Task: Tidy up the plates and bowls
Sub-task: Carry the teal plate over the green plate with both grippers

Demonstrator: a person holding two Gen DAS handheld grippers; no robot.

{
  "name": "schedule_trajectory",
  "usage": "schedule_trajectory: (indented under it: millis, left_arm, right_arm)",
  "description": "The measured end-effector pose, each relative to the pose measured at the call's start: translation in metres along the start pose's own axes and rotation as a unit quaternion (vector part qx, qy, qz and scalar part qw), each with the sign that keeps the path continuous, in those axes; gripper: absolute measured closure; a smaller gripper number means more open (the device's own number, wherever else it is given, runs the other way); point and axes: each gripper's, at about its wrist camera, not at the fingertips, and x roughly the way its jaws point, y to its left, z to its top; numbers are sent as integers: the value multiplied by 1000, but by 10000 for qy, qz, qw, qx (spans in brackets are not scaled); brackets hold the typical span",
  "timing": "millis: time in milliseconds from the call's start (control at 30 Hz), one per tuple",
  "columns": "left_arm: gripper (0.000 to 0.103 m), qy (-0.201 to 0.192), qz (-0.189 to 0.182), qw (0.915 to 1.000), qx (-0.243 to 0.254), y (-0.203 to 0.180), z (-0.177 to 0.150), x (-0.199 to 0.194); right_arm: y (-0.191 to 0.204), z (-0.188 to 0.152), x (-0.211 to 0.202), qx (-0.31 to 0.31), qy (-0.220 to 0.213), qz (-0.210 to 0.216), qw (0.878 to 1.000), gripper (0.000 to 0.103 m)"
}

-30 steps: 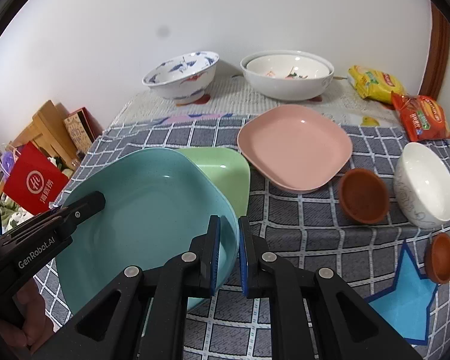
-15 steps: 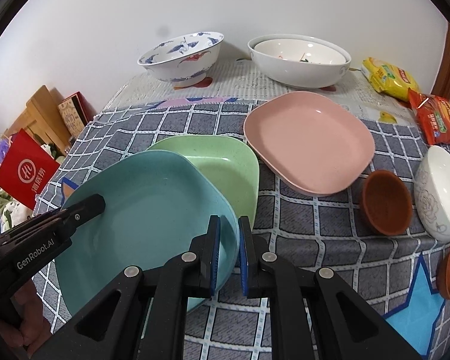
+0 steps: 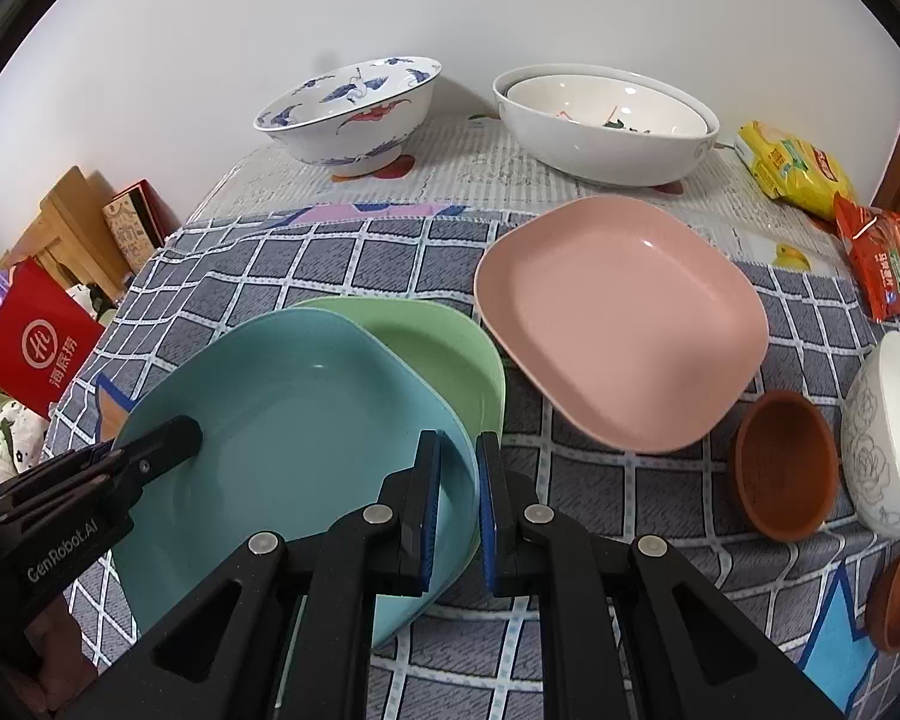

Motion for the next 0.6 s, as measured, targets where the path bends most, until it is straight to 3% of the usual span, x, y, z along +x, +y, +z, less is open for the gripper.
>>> schedule_trajectory:
  millis: [600]
  left_arm:
    - [88,-11,-8,10000,25,-3,11,11]
  right_arm:
    - [-2,21,17,-158,-37,-50,9999,88]
